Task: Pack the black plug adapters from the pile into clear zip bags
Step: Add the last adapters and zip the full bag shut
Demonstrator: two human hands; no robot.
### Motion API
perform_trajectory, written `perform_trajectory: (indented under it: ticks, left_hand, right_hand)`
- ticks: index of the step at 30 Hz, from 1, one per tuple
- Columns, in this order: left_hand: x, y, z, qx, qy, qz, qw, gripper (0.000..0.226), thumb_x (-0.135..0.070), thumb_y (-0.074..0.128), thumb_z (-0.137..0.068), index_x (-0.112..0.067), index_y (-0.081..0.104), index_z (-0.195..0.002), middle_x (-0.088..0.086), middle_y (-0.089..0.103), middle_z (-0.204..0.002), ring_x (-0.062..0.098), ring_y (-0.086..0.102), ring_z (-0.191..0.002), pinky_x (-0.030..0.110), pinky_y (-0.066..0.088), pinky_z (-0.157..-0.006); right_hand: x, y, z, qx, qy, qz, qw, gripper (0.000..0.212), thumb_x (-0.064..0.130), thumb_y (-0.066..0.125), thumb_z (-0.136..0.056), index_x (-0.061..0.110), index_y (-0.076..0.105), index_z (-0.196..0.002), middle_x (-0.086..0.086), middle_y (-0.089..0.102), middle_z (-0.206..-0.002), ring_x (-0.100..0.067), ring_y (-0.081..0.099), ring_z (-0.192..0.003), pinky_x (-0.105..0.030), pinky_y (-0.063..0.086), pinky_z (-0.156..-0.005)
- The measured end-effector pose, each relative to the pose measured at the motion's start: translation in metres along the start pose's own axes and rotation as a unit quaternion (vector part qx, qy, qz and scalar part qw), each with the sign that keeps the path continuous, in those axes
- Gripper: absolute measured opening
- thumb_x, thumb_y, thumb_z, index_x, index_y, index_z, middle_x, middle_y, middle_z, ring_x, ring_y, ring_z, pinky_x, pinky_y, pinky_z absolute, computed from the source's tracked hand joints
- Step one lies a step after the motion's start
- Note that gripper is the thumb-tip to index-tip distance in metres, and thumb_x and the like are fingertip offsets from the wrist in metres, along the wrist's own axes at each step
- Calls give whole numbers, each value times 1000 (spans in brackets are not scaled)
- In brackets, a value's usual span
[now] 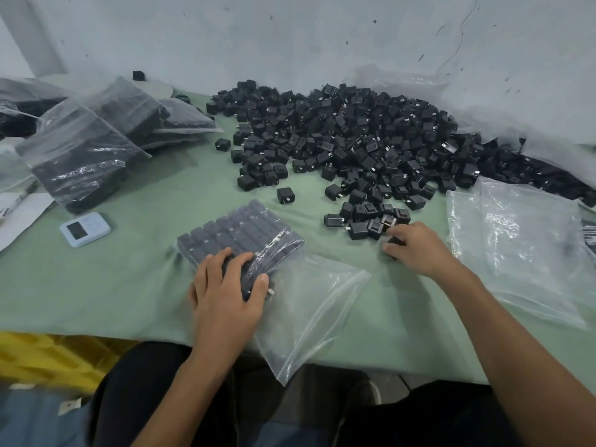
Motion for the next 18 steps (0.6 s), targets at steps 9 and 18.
perform_trajectory:
  ticks: [9, 18]
  left_hand:
    - [-2, 0, 0, 0, -1, 2, 1000, 42, -47, 57, -93, -35, 53, -134, -6, 36, -149, 20, 20, -145, 47, 17, -117]
    - [-2, 0, 0, 5, 2, 0, 1000, 43, -47, 55, -94, -35, 51, -135, -6, 34, -151, 20, 16, -146, 46, 15, -118]
  right_hand:
    - [-1, -29, 108, 8, 32, -197, 980, 20, 35, 83, -78, 30, 68, -90, 5, 72, -90, -10, 62, -76, -27, 48, -68]
    - [141, 61, 173, 163, -32, -491, 855, 23, 7, 66, -92, 26, 79, -98, -2, 77, -89, -15, 72, -75, -25, 57, -70]
Point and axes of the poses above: each hand's wrist, its own z-axis away from the middle knuckle, its own y-axis out of the palm, x = y × z, the point moved 9 cm from there along -z, towards the middle knuckle
